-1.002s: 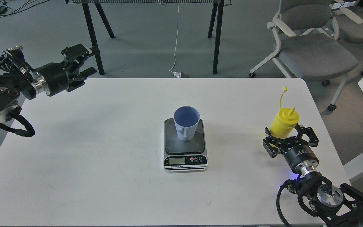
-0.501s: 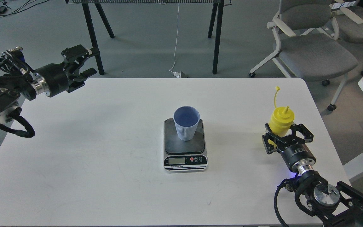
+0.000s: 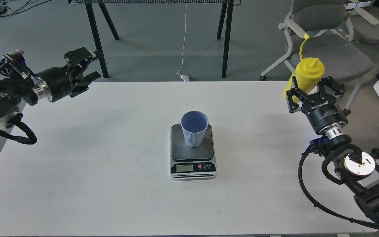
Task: Pour seasoning into cup on scale with both arms
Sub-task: 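Lift the yellow bottle and carry it above the blue cup, then tilt the yellow bottle nozzle-down and squeeze into the blue cup, then turn the yellow bottle upright and carry it back, then lower the yellow bottle onto the table with the right gripper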
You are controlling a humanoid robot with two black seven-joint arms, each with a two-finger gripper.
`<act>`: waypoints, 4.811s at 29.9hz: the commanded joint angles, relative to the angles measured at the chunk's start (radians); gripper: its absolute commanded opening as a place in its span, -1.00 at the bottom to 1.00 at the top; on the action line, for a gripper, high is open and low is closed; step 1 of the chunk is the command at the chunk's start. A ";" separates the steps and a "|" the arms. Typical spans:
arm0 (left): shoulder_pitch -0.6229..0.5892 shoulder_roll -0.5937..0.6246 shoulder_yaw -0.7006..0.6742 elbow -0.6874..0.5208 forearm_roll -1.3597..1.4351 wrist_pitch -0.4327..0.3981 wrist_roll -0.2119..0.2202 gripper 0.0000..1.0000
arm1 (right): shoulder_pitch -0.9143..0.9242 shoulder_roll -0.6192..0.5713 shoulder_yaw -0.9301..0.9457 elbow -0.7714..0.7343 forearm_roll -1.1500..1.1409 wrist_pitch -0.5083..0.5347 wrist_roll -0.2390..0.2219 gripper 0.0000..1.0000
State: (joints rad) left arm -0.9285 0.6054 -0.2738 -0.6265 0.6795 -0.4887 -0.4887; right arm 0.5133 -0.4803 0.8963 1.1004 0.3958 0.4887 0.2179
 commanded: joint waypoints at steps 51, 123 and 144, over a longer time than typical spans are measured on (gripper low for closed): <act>-0.004 -0.026 -0.039 -0.002 -0.008 0.000 0.000 0.77 | 0.755 0.365 -0.913 -0.498 -1.266 -0.217 0.038 -0.96; 0.000 -0.075 -0.038 -0.001 0.006 0.000 0.000 0.79 | -0.154 0.149 0.374 -0.169 0.302 0.000 -0.178 -0.96; -0.001 -0.070 -0.038 -0.001 0.005 0.000 0.000 0.79 | -0.223 0.302 0.263 -0.316 0.288 0.000 -0.176 -0.95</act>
State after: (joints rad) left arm -0.9294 0.5358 -0.3113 -0.6273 0.6841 -0.4887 -0.4887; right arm 0.2929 -0.1826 1.1750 0.8096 0.6842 0.4890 0.0412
